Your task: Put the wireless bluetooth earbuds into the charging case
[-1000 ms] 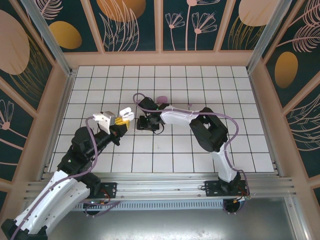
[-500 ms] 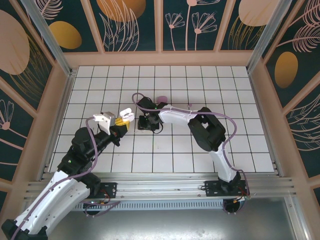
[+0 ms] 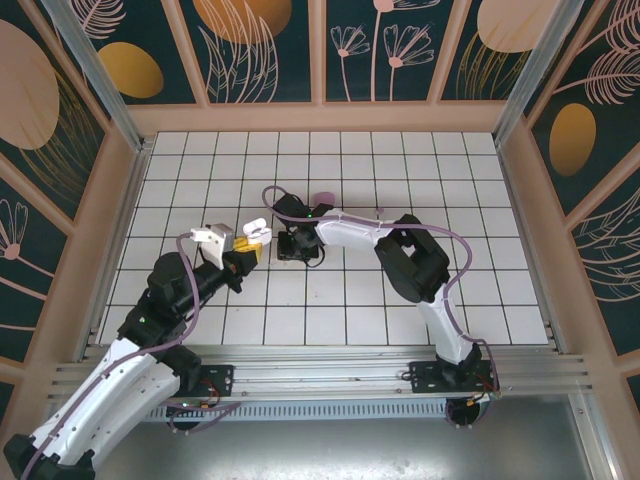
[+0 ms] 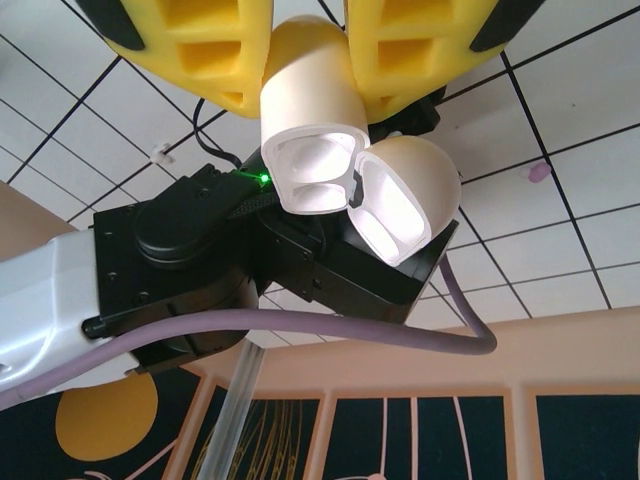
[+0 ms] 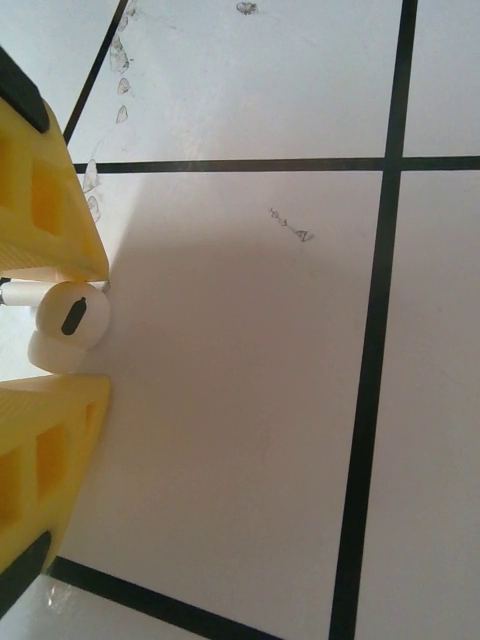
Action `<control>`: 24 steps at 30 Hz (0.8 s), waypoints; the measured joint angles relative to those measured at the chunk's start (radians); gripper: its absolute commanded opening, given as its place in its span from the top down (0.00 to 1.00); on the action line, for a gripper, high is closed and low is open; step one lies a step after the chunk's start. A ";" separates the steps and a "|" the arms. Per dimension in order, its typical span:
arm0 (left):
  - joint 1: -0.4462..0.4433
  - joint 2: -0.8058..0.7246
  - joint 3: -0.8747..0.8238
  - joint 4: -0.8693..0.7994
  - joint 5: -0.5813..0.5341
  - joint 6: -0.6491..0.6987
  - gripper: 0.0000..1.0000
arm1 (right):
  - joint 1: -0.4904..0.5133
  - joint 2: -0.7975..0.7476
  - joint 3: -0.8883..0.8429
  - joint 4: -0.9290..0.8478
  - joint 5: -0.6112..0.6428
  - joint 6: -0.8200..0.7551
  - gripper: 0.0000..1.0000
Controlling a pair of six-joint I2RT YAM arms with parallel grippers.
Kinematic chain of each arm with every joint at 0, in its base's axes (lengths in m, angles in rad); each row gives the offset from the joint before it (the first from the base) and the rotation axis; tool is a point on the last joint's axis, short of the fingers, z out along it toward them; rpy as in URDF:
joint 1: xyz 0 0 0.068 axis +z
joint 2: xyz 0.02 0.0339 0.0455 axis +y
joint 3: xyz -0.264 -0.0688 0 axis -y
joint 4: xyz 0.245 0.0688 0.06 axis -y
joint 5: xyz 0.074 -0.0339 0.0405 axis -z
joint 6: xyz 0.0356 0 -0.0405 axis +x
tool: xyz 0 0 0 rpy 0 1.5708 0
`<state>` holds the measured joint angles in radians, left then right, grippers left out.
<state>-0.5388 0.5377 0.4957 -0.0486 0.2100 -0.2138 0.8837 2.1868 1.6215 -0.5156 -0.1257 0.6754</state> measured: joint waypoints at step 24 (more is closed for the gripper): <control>0.000 0.074 -0.088 0.154 0.152 0.003 1.00 | -0.097 -0.253 -0.202 0.011 0.172 -0.162 0.71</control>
<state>-0.5385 0.6113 0.4080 0.1055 0.3622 -0.2104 0.7868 1.9339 1.4197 -0.5045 0.0467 0.5137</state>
